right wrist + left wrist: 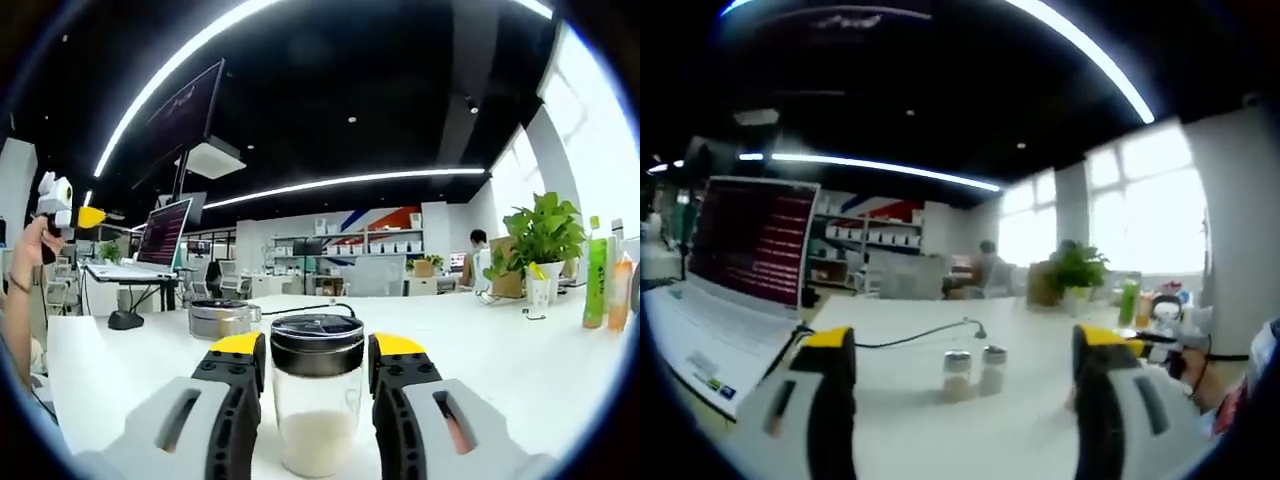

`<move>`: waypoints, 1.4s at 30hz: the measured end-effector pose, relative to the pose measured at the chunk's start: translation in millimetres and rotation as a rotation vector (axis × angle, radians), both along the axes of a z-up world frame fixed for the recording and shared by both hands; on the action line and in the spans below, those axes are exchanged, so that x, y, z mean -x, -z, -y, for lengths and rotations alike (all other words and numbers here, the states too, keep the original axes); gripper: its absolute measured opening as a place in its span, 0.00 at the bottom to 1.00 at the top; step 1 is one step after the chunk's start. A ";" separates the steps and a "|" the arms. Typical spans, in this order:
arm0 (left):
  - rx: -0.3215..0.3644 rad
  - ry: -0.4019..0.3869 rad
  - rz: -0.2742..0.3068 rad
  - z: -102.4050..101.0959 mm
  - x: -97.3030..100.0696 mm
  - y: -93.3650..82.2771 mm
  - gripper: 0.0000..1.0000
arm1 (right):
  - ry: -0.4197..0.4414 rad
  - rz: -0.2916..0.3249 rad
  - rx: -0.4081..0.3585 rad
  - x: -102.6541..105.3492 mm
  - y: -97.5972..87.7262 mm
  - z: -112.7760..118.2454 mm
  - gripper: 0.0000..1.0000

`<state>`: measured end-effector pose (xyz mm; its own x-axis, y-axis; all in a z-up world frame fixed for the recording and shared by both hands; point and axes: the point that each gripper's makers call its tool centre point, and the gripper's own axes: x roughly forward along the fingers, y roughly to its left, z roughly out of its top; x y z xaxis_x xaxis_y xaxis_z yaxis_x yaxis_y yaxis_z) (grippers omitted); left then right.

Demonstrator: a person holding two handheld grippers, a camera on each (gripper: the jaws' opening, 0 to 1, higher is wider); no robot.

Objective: Rotate the seasoning bottle until the label or dispensing opening points toward the visible target arrow and the bottle remains upright within the marked orientation range

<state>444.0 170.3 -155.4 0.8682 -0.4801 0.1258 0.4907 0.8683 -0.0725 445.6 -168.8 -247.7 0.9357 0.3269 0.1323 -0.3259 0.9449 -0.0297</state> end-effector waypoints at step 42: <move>-0.025 0.039 0.012 7.3 3.5 -1.0 0.94 | -0.311 -0.044 0.089 15.2 -44.4 6.8 0.57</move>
<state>440.5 163.0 -154.3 0.8474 -0.5163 0.1238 0.5246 0.8502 -0.0449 430.4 -175.6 -203.3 0.7936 0.6062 0.0519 -0.6011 0.7944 -0.0868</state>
